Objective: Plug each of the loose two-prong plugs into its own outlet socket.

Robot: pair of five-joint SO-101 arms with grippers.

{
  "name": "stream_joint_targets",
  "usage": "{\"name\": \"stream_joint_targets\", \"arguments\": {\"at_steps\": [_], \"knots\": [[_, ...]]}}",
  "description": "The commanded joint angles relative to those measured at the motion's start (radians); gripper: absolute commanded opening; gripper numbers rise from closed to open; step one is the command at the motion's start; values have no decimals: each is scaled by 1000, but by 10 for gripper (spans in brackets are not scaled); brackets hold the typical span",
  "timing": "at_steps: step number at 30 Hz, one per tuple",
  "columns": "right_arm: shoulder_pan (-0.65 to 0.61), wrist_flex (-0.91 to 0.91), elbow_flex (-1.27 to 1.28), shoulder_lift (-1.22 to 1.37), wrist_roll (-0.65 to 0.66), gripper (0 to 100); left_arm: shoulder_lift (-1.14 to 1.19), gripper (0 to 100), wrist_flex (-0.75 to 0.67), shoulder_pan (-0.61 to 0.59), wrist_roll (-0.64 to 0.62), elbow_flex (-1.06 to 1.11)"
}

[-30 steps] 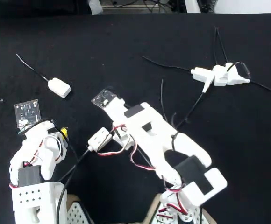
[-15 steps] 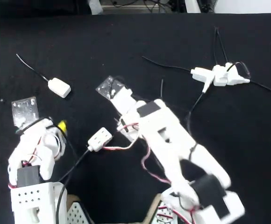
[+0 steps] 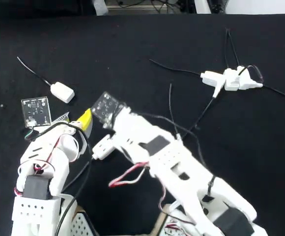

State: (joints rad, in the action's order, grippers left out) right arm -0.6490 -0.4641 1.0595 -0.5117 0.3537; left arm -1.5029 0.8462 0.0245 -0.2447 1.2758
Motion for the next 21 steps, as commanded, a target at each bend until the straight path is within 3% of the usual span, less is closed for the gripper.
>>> {"name": "stream_joint_targets", "arguments": {"at_steps": [1, 9, 14, 18, 21], "knots": [[-38, 44, 7, -87, -18, 10, -11, 206, -28, 15, -23, -36], [-40, 51, 39, -142, -11, 10, -15, 206, -26, 65, -17, -36], [-40, 44, 41, -140, -17, 10, -147, 206, 49, 45, -5, -56], [-38, 44, 41, -140, -18, 10, -318, 206, 74, 62, 97, 53], [-38, 44, 38, -140, -18, 10, -318, 206, 64, 97, 192, 136]]}}
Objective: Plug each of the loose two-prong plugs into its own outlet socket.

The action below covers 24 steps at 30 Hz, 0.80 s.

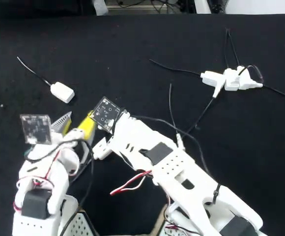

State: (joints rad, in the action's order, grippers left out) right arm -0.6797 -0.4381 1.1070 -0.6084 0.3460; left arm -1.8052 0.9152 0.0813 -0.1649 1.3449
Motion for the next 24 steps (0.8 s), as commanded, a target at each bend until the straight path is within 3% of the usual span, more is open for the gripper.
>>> {"name": "stream_joint_targets", "arguments": {"at_steps": [1, 18, 24], "knots": [[-8, 18, -10, -44, -11, 10, 2, 206, -17, 47, 135, 84], [-12, -25, -24, -51, -15, 10, 183, 206, -170, -4, 207, 136], [-14, -71, -22, -128, -97, 10, 204, 206, -195, -53, 207, 140]]}}
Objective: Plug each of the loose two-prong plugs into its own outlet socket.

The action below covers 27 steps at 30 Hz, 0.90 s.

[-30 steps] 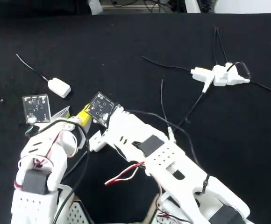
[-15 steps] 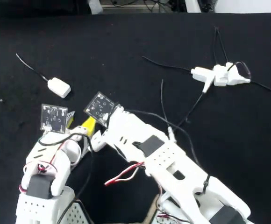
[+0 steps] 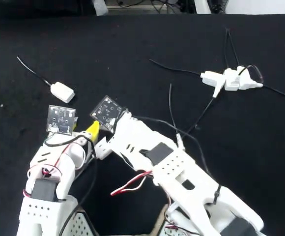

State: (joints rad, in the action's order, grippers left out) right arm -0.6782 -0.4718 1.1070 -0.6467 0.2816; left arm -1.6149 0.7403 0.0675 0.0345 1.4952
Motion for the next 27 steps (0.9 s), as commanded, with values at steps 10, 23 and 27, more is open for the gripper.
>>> {"name": "stream_joint_targets", "arguments": {"at_steps": [10, 23, 27], "knots": [[-83, -124, 35, -294, -80, 10, 9, 206, -20, -36, 3, -10], [-35, -28, 31, -131, -72, 10, 6, 206, -12, -156, -155, -97], [-35, -26, -31, -4, -72, 10, 6, 206, -12, -133, -157, -101]]}}
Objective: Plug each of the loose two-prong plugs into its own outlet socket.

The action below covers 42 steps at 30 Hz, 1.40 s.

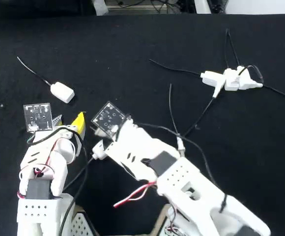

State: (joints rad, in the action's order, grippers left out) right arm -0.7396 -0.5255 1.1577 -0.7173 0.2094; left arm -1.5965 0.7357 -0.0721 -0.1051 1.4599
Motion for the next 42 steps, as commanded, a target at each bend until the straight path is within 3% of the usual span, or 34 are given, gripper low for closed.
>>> {"name": "stream_joint_targets", "arguments": {"at_steps": [1, 10, 18, 42], "knots": [[26, 28, -96, 91, 0, 10, -12, 206, -8, 8, -17, -65], [11, -3, -101, 28, -9, 10, -5, 206, -74, 108, 103, 47], [-37, -54, -47, -120, -9, 10, -3, 206, -78, 108, 104, 48], [-71, -49, -54, -145, -72, 10, -3, 207, -77, 114, 106, 61]]}}
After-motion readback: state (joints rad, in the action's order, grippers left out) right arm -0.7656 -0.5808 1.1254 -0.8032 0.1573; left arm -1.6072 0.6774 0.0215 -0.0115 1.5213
